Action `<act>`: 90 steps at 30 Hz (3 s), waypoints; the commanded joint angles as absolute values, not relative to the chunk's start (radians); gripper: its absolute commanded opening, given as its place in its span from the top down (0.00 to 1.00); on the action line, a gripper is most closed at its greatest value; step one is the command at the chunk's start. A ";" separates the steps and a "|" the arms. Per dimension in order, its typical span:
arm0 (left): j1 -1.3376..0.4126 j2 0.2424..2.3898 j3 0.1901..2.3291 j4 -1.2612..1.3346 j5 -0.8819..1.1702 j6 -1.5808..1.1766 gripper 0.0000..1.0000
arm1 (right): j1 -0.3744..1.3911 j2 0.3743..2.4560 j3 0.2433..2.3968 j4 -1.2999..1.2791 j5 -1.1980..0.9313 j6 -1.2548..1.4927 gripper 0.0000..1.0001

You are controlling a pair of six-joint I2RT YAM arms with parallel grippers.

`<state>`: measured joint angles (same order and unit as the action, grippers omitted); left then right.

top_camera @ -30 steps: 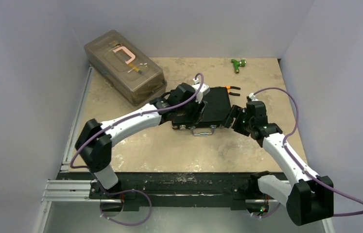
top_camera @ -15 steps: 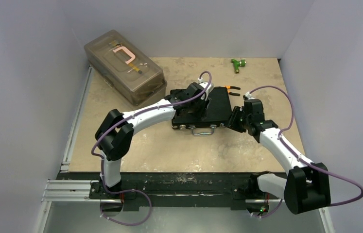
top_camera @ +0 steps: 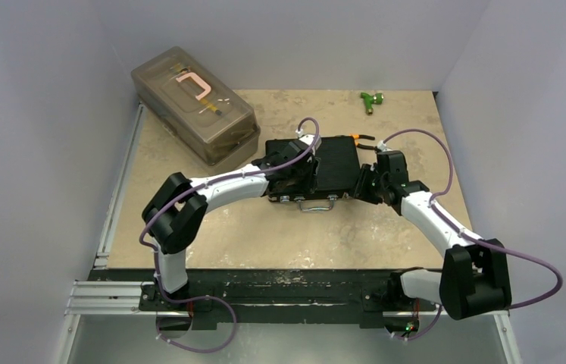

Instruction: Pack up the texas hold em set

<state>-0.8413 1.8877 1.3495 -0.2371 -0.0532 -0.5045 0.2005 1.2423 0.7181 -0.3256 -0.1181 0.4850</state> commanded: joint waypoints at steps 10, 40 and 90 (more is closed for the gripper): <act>-0.829 1.870 1.219 -0.279 -0.063 -0.560 0.58 | 0.198 1.314 0.710 -0.288 -0.102 0.495 0.72; -0.813 1.827 1.161 -0.234 -0.032 -0.575 0.58 | 0.247 1.279 0.341 0.059 0.041 0.899 0.66; -0.813 1.831 1.118 -0.198 -0.005 -0.589 0.61 | 0.354 1.277 0.566 -0.257 0.006 0.584 0.85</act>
